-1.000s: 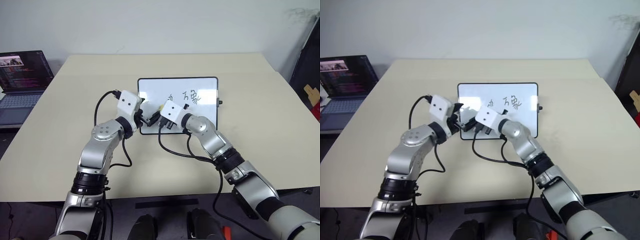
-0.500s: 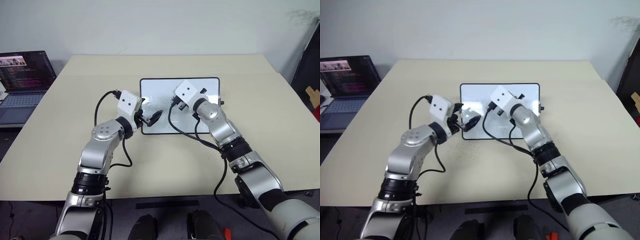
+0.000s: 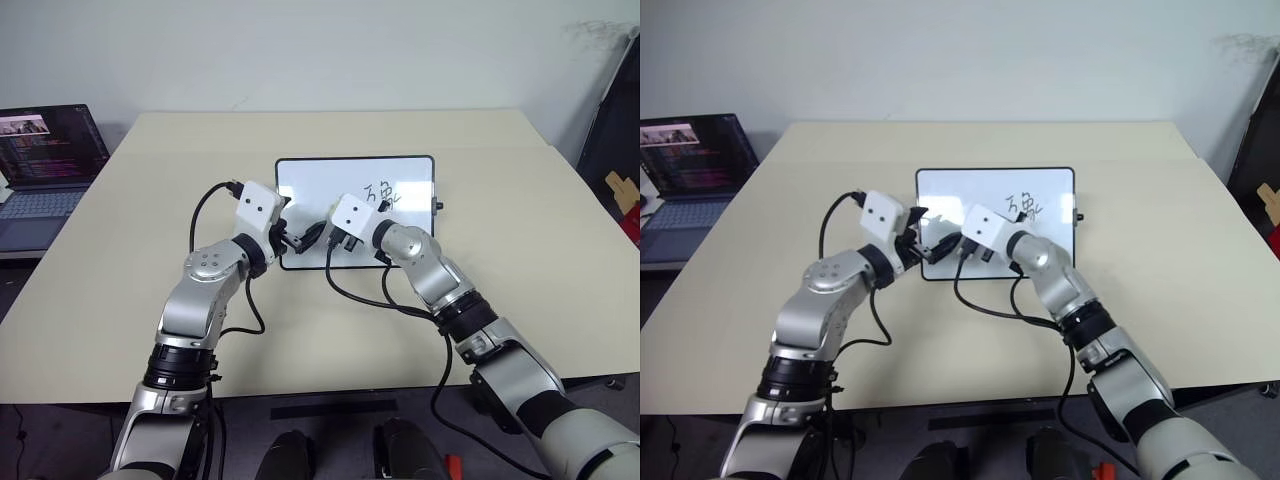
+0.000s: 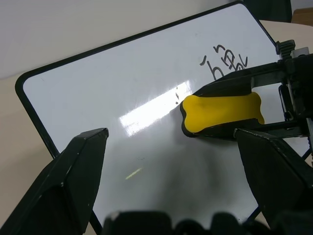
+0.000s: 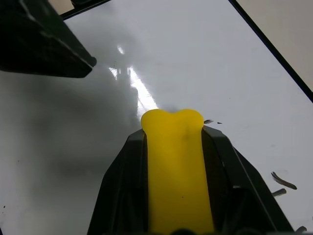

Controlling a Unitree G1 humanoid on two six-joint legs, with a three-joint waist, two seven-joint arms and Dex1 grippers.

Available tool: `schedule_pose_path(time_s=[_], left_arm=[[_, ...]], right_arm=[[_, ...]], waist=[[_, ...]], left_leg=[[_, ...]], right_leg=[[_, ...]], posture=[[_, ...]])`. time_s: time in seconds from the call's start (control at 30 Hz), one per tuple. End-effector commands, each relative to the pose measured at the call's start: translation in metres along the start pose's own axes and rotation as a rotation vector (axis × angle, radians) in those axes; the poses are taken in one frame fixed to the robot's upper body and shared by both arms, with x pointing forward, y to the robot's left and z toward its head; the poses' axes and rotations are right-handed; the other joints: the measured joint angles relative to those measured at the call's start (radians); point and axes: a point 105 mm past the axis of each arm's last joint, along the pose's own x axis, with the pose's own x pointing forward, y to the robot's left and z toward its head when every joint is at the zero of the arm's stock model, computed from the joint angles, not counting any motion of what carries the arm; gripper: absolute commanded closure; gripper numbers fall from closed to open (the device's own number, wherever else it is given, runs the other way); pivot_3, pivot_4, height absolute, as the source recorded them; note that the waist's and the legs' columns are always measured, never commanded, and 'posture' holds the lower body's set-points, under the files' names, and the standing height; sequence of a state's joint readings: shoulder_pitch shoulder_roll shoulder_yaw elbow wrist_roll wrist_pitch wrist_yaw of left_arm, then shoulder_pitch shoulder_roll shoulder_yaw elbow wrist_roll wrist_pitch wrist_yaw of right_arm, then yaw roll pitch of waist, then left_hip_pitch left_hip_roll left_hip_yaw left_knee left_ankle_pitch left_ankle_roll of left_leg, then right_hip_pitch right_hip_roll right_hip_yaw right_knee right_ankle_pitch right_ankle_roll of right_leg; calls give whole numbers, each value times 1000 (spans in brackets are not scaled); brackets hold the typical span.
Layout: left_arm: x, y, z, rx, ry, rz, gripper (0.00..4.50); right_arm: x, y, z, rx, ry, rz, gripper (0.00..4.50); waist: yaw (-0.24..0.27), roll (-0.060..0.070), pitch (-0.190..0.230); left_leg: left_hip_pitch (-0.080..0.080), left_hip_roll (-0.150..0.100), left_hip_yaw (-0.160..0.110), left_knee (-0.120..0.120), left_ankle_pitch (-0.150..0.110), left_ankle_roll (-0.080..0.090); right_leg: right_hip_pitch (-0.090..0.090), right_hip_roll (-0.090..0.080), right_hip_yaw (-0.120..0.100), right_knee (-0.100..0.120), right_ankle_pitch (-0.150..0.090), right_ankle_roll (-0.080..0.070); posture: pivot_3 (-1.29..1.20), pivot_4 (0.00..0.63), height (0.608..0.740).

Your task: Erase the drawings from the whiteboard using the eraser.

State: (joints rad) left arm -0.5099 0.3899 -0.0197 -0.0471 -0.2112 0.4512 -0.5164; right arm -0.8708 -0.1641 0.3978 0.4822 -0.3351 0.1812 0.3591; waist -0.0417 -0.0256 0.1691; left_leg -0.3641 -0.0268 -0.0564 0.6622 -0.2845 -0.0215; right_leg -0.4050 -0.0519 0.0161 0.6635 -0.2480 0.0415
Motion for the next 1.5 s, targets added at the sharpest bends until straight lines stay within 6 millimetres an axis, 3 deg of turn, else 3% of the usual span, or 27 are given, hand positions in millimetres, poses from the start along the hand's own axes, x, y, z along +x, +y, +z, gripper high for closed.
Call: schedule_pose_path(time_s=[0.03,0.13,0.3,0.53,0.7,0.87,0.97,1.2,1.4,1.5], left_arm=[[-1,-2,14,31,-45,-8,0],[-1,-3,14,30,-45,-8,0],[-1,-3,14,27,-46,-6,0],[-1,-4,13,23,-46,-8,0],[1,-4,15,12,-51,-14,0],[4,-2,17,10,-57,-18,0],[8,-3,19,12,-62,-30,0],[17,-8,24,18,-77,-69,0],[19,-9,22,16,-71,-98,0],[20,-9,23,27,-72,-108,0]], right_arm=[[-1,-26,-5,-4,26,-119,3356],[-1,-37,1,-4,5,-178,3356],[1,-36,-1,-3,12,-184,3356],[1,-16,-6,37,22,-80,3356],[-8,-44,2,174,-34,-178,3356],[-36,-64,5,406,-116,-196,3356],[-56,-63,-1,460,-121,-179,3356],[-113,-44,-27,544,-73,-145,3356],[-140,-13,-44,576,-2,-139,3356],[-144,-8,-49,594,23,-160,3356]], waist=[[1,0,0],[4,0,0],[8,0,0],[8,0,0],[9,0,1],[14,0,3],[13,0,3],[15,0,3],[11,0,3],[11,0,3]], left_leg=[[0,0,0,0,0,0],[0,0,0,0,0,0],[-1,0,0,0,0,0],[-1,0,0,-1,0,0],[-1,0,0,-1,0,0],[-4,0,-2,-1,0,0],[-10,0,-3,-1,0,0],[-22,-1,-2,-1,0,0],[-20,0,-1,0,-1,0],[-20,-1,-1,0,-1,0]], right_leg=[[0,0,0,0,0,0],[0,0,0,0,0,0],[0,0,0,-1,0,0],[0,0,0,-1,0,0],[0,0,0,-1,0,0],[-1,-1,-1,-4,0,0],[-6,-1,-2,-6,0,1],[-17,-2,-2,-7,-1,1],[-16,-1,-2,-5,-1,1],[-15,-1,-1,-5,-1,2]], posture=[[0,150,740],[0,150,740],[0,150,740],[0,150,740],[0,150,740],[0,150,740],[0,150,740],[0,150,740],[0,150,740],[0,150,740]])
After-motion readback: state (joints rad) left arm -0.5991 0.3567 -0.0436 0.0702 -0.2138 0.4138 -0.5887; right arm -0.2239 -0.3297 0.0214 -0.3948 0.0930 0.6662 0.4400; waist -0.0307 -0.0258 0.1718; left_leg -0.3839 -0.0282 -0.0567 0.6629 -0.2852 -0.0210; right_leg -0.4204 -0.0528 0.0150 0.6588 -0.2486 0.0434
